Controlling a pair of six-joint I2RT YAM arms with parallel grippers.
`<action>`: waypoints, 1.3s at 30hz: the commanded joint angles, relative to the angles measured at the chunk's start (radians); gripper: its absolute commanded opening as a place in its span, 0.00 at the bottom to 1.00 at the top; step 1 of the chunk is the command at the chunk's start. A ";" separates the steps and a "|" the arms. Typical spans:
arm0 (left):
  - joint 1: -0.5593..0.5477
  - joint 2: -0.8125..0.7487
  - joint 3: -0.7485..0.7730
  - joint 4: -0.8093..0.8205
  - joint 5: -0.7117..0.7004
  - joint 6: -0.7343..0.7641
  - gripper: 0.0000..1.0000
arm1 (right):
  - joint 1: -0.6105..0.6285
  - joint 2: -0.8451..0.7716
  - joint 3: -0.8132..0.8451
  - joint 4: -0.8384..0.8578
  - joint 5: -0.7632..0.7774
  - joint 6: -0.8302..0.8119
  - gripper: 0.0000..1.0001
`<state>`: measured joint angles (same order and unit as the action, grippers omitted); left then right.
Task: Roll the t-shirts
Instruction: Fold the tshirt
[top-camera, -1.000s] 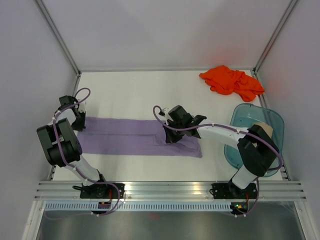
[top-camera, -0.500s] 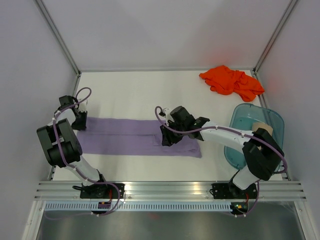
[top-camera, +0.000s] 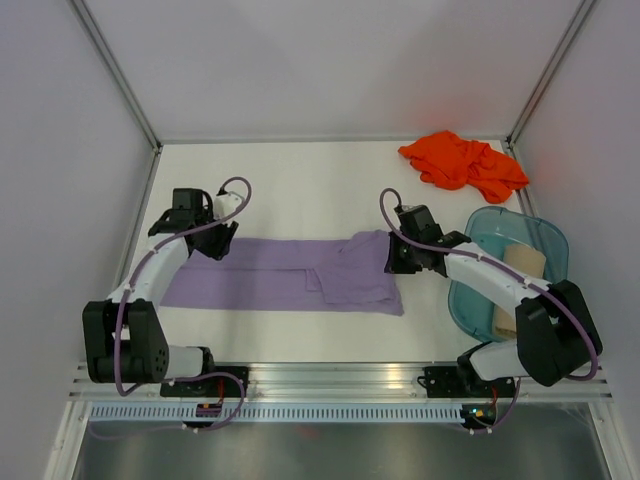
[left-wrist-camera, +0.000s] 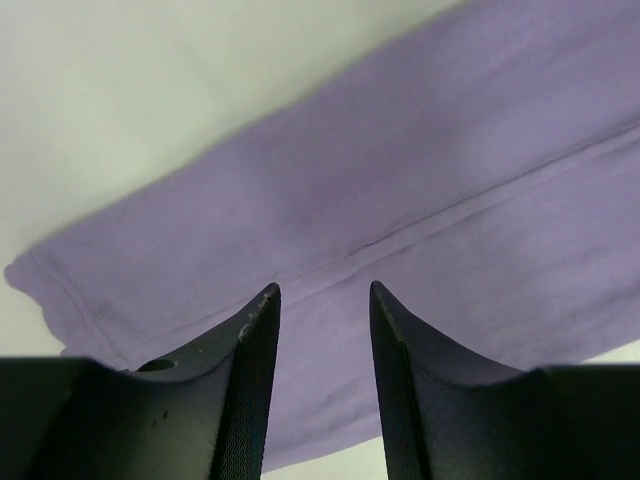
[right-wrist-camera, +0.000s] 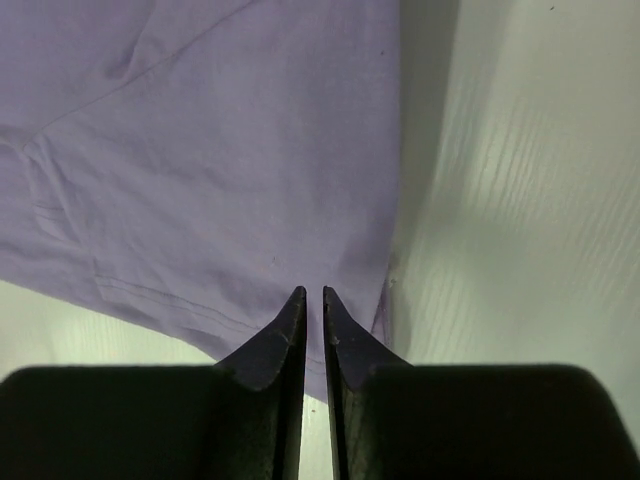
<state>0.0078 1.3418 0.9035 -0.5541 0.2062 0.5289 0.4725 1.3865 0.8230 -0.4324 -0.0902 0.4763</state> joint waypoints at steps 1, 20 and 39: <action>0.003 0.058 0.072 -0.017 -0.074 -0.036 0.46 | -0.009 -0.006 0.030 0.052 0.036 0.028 0.16; 0.340 0.413 0.356 0.143 -0.245 -0.168 0.51 | -0.158 0.276 0.199 0.284 -0.026 0.021 0.41; 0.408 0.631 0.359 0.140 -0.033 -0.164 0.03 | -0.227 0.299 0.064 0.417 -0.092 0.093 0.00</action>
<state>0.4183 1.9339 1.2739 -0.4137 0.1150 0.3824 0.2501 1.7336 0.9100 -0.0589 -0.1860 0.5472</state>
